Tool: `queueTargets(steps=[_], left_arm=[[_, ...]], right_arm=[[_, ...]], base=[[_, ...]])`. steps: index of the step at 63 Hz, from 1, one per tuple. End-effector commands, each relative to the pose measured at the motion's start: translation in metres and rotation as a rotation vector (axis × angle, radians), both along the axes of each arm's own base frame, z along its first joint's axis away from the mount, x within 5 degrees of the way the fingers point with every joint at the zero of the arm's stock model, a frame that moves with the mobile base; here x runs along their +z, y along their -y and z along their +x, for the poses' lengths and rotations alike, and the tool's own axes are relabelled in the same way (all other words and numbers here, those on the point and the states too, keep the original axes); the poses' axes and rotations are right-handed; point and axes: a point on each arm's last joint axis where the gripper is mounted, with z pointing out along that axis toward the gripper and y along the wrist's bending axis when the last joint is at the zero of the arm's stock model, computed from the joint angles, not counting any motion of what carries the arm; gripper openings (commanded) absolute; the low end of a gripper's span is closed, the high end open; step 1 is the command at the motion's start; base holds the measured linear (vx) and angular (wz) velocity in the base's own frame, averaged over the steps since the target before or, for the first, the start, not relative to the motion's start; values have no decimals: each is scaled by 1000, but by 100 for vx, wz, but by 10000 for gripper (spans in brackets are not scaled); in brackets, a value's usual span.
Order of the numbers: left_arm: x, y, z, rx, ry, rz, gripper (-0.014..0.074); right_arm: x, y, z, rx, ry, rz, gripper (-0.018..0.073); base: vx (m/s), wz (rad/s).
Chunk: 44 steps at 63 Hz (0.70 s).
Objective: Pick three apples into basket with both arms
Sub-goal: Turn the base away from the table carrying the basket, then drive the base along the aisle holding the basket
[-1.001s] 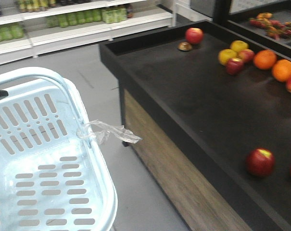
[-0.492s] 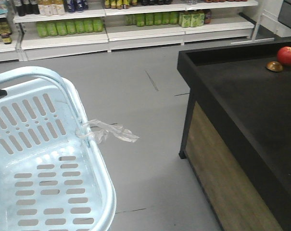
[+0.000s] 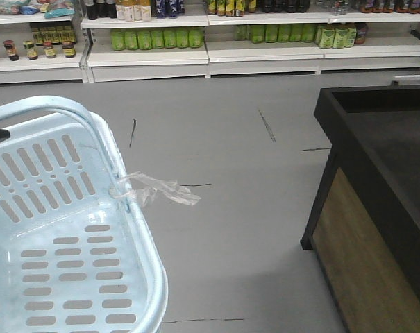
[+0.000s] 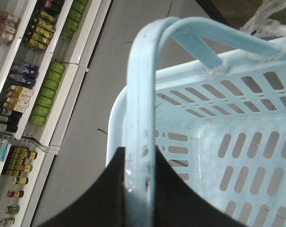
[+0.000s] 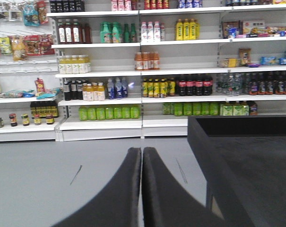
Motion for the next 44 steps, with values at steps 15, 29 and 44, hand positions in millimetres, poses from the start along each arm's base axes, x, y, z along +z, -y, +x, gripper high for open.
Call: queueTargets(steps=[15,29,44], left_arm=[[18,-2,-3,-13,100,-74,-6],[18,-2,-3,-13,100,-74,-6],[18,-2,-3,-13,100,-74,-6]], right_arm=[[2,0,-1,-1,67,-6,-9],[2,0,-1,-1,67,-6,-9],[2,0,-1,-1,67,-6,-9]], base=[[11,16],[11,4],[11,-3]])
